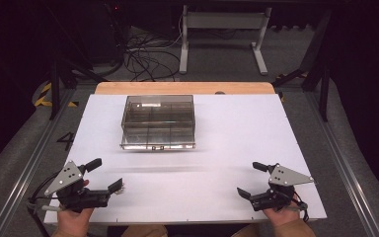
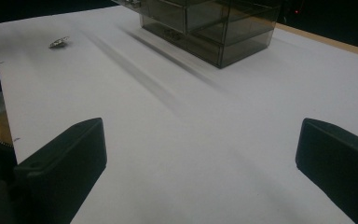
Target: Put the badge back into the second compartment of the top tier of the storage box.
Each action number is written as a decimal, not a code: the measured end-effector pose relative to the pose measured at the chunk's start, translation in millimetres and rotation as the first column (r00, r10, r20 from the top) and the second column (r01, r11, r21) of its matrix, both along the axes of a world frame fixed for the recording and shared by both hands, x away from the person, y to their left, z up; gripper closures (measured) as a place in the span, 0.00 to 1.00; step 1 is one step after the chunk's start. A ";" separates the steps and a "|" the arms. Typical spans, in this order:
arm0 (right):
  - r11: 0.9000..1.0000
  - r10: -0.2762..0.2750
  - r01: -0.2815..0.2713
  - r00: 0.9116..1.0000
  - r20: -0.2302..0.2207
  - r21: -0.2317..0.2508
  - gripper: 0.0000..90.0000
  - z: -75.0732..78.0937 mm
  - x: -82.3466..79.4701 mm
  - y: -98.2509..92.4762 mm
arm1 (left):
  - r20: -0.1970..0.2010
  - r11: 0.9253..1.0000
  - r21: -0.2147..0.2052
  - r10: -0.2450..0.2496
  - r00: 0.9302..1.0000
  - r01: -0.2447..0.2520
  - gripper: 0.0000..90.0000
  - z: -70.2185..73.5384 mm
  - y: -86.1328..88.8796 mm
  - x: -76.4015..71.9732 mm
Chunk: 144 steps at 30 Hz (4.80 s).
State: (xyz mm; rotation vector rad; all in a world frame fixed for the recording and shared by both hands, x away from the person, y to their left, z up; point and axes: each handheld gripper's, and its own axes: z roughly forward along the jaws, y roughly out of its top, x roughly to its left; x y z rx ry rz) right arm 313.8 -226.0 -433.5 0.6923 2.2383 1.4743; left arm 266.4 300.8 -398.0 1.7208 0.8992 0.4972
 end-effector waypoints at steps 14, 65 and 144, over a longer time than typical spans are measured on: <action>1.000 0.005 -0.005 1.000 -0.007 -0.006 0.02 -1.1 0.1 -0.3 | -0.026 1.000 0.026 -0.015 1.000 0.015 0.04 3.5 -9.9 14.8; 1.000 0.024 -0.024 1.000 -0.014 -0.020 0.03 -1.9 -0.2 0.4 | -0.300 0.973 0.230 0.055 0.952 0.016 0.28 -6.9 -28.3 33.7; 0.998 0.047 -0.048 0.998 -0.041 -0.037 0.03 -5.4 2.8 2.5 | -0.477 0.818 0.523 0.048 0.878 0.240 0.63 -38.0 -26.8 52.1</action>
